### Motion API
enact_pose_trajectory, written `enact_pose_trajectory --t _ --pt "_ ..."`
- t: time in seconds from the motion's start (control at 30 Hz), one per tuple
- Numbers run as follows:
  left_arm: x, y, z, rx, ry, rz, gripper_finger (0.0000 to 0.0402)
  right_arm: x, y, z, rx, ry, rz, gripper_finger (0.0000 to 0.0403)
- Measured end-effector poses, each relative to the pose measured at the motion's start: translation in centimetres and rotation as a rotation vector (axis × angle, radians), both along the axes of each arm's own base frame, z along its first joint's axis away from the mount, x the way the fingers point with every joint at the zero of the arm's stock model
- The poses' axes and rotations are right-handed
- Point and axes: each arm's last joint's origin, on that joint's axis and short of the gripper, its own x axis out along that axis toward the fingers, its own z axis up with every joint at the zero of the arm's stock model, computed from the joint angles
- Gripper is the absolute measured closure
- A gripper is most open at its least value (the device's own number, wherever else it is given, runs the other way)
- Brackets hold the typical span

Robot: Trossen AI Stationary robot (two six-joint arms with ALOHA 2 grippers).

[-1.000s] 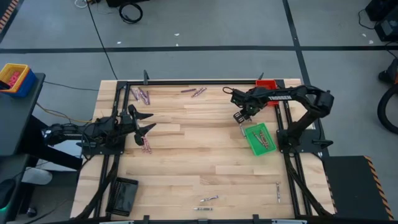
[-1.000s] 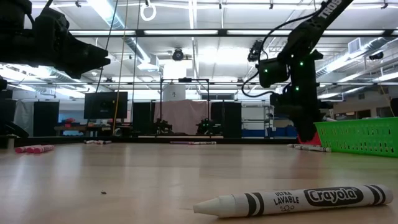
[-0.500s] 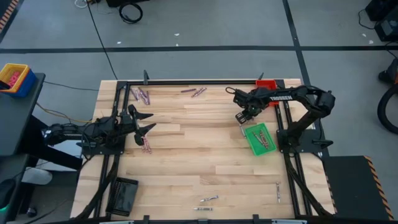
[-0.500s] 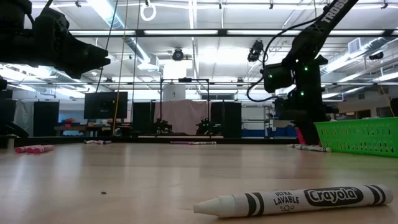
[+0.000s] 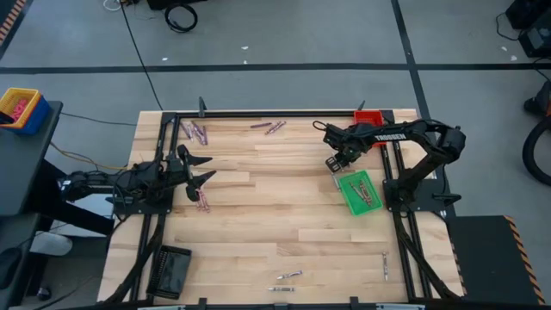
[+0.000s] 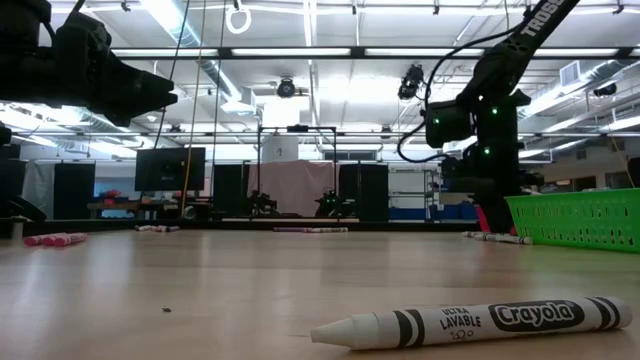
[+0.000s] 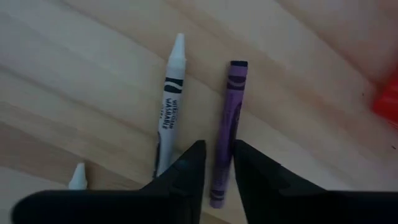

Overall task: Sort crayons
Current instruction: Put the purple crayon into the red bin

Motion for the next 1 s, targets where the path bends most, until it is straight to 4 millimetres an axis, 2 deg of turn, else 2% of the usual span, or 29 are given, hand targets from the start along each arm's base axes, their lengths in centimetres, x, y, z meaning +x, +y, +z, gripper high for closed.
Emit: enact_pose_trajectory --t 0.2,0.37,0.43,0.6,0.7,0.8,0.9,1.0 --pt "0.0 0.0 0.0 0.000 0.000 0.000 0.0162 0.0 -0.1 0.0 -0.006 0.001 -0.002 0.0382" --pt "0.0 0.0 0.0 0.000 0.000 0.000 0.0162 0.3 -0.3 0.6 -0.001 0.012 -0.008 0.0385" --pt "0.0 0.0 0.0 0.000 0.000 0.000 0.0162 0.7 -0.6 1.6 -0.006 0.008 0.000 0.0373" --pt "0.0 0.0 0.0 0.000 0.000 0.000 0.0162 1.0 -2.0 5.9 -0.060 -0.050 0.015 0.0366" --pt "0.0 0.0 0.0 0.000 0.000 0.000 0.0162 -0.1 -3.3 8.6 -0.148 -0.041 -0.037 0.0368" --pt "0.0 0.0 0.0 0.000 -0.001 0.000 0.0162 -2.1 -4.6 10.0 -0.211 -0.014 -0.143 0.0368" --pt "0.0 0.0 0.0 0.000 0.000 0.000 0.0162 -4.1 -6.1 10.3 -0.229 -0.018 -0.284 0.0368" --pt "0.0 0.0 0.0 0.000 0.000 0.000 0.0162 -5.6 -7.4 9.4 -0.215 0.009 -0.378 0.0368"
